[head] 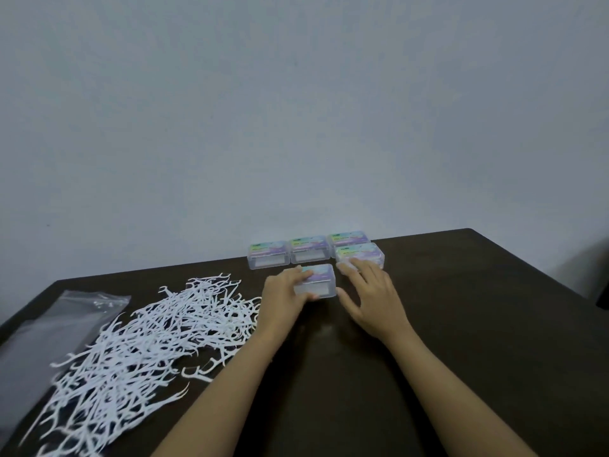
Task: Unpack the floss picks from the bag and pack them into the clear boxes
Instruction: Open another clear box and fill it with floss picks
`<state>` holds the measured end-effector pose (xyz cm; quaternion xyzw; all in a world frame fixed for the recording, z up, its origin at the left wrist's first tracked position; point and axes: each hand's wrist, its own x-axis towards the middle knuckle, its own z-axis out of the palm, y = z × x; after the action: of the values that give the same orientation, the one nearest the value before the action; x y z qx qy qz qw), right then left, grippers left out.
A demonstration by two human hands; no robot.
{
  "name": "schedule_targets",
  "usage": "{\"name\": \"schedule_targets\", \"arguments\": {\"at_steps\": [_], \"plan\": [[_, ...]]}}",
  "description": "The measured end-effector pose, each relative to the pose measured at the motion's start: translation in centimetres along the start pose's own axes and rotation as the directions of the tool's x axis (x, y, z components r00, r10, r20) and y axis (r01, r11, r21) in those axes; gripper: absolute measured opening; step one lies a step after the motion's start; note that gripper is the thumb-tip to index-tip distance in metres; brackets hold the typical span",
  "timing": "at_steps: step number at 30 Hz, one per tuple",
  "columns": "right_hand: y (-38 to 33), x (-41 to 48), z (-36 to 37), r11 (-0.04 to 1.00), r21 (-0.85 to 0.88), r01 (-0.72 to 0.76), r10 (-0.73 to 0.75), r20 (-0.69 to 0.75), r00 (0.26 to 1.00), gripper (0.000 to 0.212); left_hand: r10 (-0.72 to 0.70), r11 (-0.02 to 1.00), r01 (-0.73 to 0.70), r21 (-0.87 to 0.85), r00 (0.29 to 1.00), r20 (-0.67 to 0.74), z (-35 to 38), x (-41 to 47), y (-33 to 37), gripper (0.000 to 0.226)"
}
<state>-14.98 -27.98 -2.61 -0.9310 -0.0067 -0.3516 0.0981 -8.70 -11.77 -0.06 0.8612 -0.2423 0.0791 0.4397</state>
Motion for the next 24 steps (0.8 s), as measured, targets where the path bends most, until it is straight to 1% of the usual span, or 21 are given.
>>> {"name": "schedule_targets", "arguments": {"at_steps": [2,4,6,8,9,10,11,13,15,18,20,24], "plan": [[-0.9,-0.9,-0.5,0.998,0.039,0.057,-0.058,0.025,0.998,0.046,-0.007,1.0,0.007,-0.022,1.0,0.018,0.3,-1.4,0.1,0.049],[-1.9,-1.7,-0.9,0.994,0.049,0.099,-0.102,0.06,0.993,0.047,0.014,1.0,-0.014,-0.001,0.999,0.045,0.3,-3.1,0.4,0.048],[-2.4,-2.1,-1.0,0.986,0.033,0.162,-0.164,0.092,0.982,0.044,0.068,0.997,-0.069,0.027,0.996,0.061,0.5,-4.3,0.6,0.038],[-3.1,-2.6,-1.1,0.97,0.003,0.245,-0.244,0.103,0.964,0.041,0.1,0.992,-0.103,0.067,0.994,0.044,0.7,-5.6,0.7,0.026],[-3.4,-2.8,-1.0,0.958,-0.014,0.288,-0.286,0.086,0.955,0.039,0.101,0.989,-0.104,0.101,0.994,0.039,0.8,-6.2,0.6,0.027],[-3.5,-2.8,-1.0,0.941,-0.042,0.336,-0.333,0.067,0.941,0.037,0.093,0.984,-0.098,0.146,0.995,0.04,0.9,-6.6,0.6,0.034],[-3.8,-3.0,-0.9,0.919,-0.079,0.386,-0.383,0.055,0.922,0.034,0.067,0.981,-0.074,0.181,0.997,0.045,0.8,-7.2,0.4,0.044],[-4.2,-3.2,-0.7,0.868,-0.175,0.465,-0.464,0.047,0.884,0.027,0.017,0.98,-0.025,0.198,0.999,0.04,0.5,-7.9,0.6,0.061],[-4.6,-3.4,-0.4,0.823,-0.255,0.507,-0.515,0.04,0.856,0.026,0.006,0.977,-0.006,0.213,1.0,0.0,0.0,-8.8,1.2,0.069],[-5.4,-4.0,-0.1,0.742,-0.365,0.562,-0.589,0.047,0.807,0.028,-0.001,0.984,0.018,0.18,0.996,-0.092,-0.4,-10.1,2.0,0.062],[-5.7,-4.3,0.0,0.655,-0.458,0.602,-0.648,0.071,0.759,0.032,-0.031,0.988,0.047,0.147,0.994,-0.107,-0.5,-10.6,2.3,0.06],[-6.7,-4.6,-0.6,0.548,-0.542,0.638,-0.707,0.107,0.699,0.033,-0.069,0.98,0.09,0.177,0.99,-0.123,-0.8,-11.5,2.4,0.064]]}}
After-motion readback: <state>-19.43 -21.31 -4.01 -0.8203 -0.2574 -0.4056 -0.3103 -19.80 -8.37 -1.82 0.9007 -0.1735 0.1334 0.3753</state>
